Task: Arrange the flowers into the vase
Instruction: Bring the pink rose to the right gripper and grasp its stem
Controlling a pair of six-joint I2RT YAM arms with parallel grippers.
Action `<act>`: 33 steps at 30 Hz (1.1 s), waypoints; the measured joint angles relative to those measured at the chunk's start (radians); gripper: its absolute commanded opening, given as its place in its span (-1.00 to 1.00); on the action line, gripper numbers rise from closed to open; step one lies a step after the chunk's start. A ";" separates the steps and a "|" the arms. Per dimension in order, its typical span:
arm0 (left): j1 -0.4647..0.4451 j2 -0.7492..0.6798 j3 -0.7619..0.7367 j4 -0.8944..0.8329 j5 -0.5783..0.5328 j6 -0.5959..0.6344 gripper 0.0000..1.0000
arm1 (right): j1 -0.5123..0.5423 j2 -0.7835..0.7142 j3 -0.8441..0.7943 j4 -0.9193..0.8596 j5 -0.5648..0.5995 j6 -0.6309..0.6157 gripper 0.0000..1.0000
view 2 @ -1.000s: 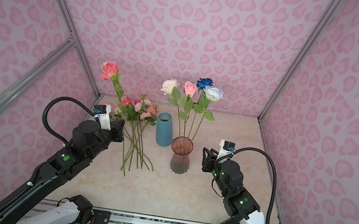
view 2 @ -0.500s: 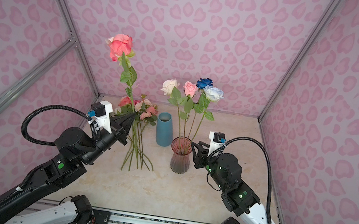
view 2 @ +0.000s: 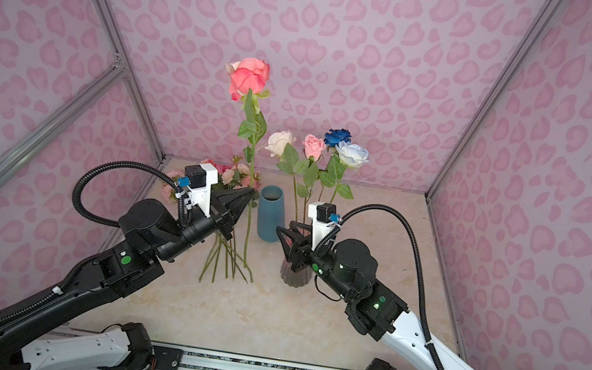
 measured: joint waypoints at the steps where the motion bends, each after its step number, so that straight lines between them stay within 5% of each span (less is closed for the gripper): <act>1: -0.005 0.013 0.002 0.005 0.000 0.000 -0.94 | 0.003 0.014 0.007 0.014 -0.018 0.009 -0.12; 19: -0.048 0.101 0.017 0.056 0.003 -0.054 -0.94 | -0.012 0.124 0.047 0.107 -0.063 0.051 -0.33; 33: -0.052 0.119 0.017 0.057 -0.013 -0.083 -0.88 | -0.019 0.177 0.088 0.106 -0.081 0.062 -0.95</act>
